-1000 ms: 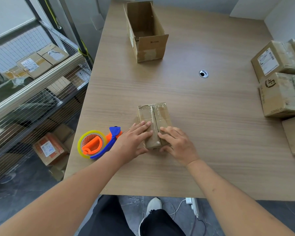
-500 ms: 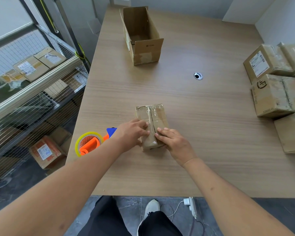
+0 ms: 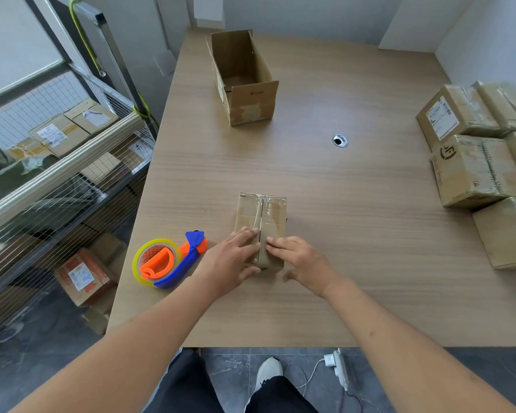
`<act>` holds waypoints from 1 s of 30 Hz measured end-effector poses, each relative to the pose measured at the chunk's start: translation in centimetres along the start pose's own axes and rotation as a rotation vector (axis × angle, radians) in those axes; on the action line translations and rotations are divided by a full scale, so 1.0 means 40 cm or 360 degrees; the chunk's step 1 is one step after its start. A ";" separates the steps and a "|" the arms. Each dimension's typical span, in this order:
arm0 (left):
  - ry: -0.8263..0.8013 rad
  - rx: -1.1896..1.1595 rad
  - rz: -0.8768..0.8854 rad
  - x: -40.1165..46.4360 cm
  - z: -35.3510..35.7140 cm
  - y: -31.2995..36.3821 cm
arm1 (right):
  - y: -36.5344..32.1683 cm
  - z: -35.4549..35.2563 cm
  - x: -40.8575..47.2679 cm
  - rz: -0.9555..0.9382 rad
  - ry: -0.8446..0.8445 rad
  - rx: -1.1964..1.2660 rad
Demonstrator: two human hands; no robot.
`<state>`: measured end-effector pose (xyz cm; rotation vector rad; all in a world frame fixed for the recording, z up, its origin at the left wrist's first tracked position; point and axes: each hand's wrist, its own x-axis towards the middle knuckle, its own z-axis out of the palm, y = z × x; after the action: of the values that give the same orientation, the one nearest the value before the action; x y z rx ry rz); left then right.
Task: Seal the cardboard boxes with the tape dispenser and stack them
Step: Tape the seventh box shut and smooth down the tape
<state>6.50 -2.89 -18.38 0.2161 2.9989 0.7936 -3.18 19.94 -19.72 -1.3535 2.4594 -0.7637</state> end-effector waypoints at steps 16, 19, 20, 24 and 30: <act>0.0143 0.0144 -0.0029 0.021 0.019 0.003 | 0.004 -0.034 0.048 -0.0026 0.0010 -0.0018; 0.0091 0.0168 0.0052 0.011 0.015 -0.011 | 0.010 -0.025 0.055 -0.0029 0.0025 -0.0036; 0.0092 0.0179 0.0060 0.008 0.017 -0.015 | 0.012 -0.024 0.052 -0.0032 0.0043 -0.0035; 0.0130 0.0143 0.0015 0.001 0.037 -0.007 | 0.022 -0.029 0.024 -0.0126 -0.0071 -0.0190; 0.0146 0.0061 0.0017 0.002 0.031 0.005 | 0.011 -0.020 0.015 -0.0180 0.0089 -0.0232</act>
<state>6.51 -2.10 -19.38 0.2029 3.1037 0.7680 -4.18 19.91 -19.25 -1.5551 2.5432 -0.6658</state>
